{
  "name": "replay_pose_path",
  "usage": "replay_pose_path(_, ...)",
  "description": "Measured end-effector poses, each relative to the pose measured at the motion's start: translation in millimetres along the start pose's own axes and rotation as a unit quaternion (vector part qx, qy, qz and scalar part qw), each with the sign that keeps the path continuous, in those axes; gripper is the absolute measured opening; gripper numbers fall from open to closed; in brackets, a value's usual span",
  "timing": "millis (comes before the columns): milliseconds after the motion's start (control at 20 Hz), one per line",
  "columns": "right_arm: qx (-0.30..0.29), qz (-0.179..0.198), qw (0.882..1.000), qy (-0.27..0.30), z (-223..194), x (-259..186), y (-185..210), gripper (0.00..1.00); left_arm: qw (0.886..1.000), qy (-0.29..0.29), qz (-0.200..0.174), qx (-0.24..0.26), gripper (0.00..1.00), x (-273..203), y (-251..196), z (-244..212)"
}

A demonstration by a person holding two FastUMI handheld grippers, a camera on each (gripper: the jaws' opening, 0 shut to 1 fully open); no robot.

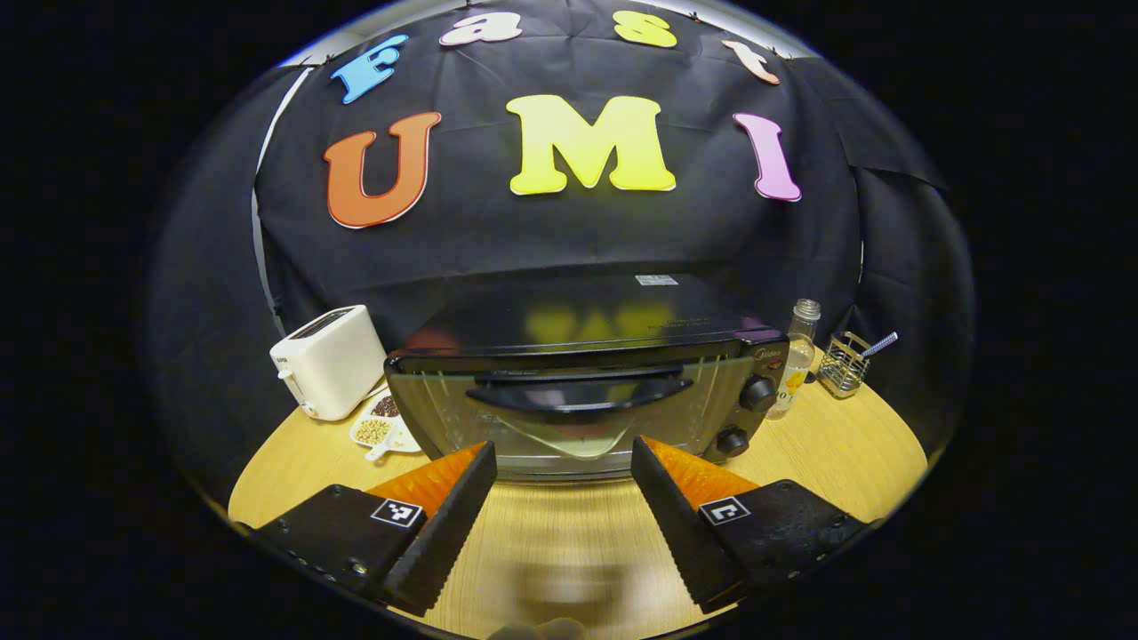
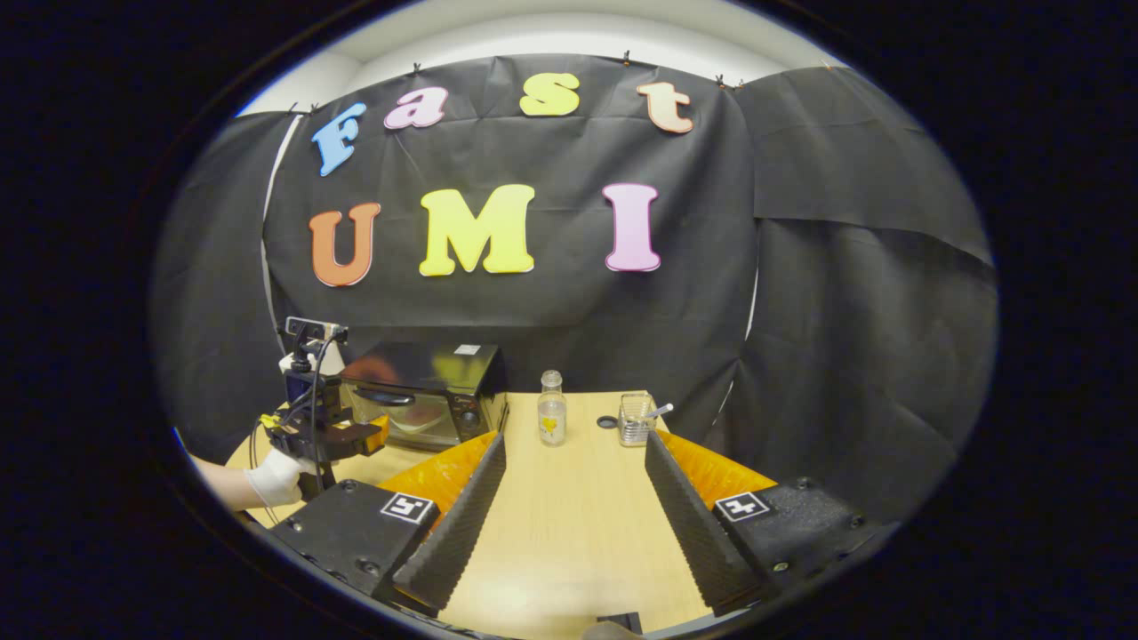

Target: Open the electric oven with the left hand, put the food in, and close the electric oven.

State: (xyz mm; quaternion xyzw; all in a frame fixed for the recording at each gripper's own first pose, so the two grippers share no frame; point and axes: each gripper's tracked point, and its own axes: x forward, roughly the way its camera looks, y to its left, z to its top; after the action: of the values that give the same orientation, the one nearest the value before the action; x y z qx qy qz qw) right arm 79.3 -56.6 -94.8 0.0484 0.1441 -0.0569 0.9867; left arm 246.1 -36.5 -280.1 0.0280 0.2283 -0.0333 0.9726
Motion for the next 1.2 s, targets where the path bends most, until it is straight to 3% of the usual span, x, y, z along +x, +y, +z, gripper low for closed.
replay_pose_path(250,0.000,0.010,1.000,-0.013,9.3,-3.9,20.2,0.96,1.000,-0.010,-0.004,0.000,0.98,-53.9,8.9,-0.3)
replay_pose_path(550,0.001,-0.001,0.999,-0.046,20.6,-19.9,29.8,0.96,0.992,-0.115,-0.037,0.018,0.97,-180.5,7.9,65.7)
replay_pose_path(700,-0.014,-0.010,0.997,-0.071,31.7,-37.5,29.1,0.96,0.988,-0.153,-0.031,0.011,0.96,-232.9,16.2,91.6)
replay_pose_path(900,-0.021,0.009,0.995,-0.094,44.0,-57.3,29.4,0.96,0.983,-0.182,-0.008,0.003,0.96,-289.1,25.4,115.4)
replay_pose_path(1200,-0.013,0.034,0.993,-0.108,59.9,-63.6,20.4,0.96,0.979,-0.203,0.021,0.001,0.96,-326.3,25.2,137.8)
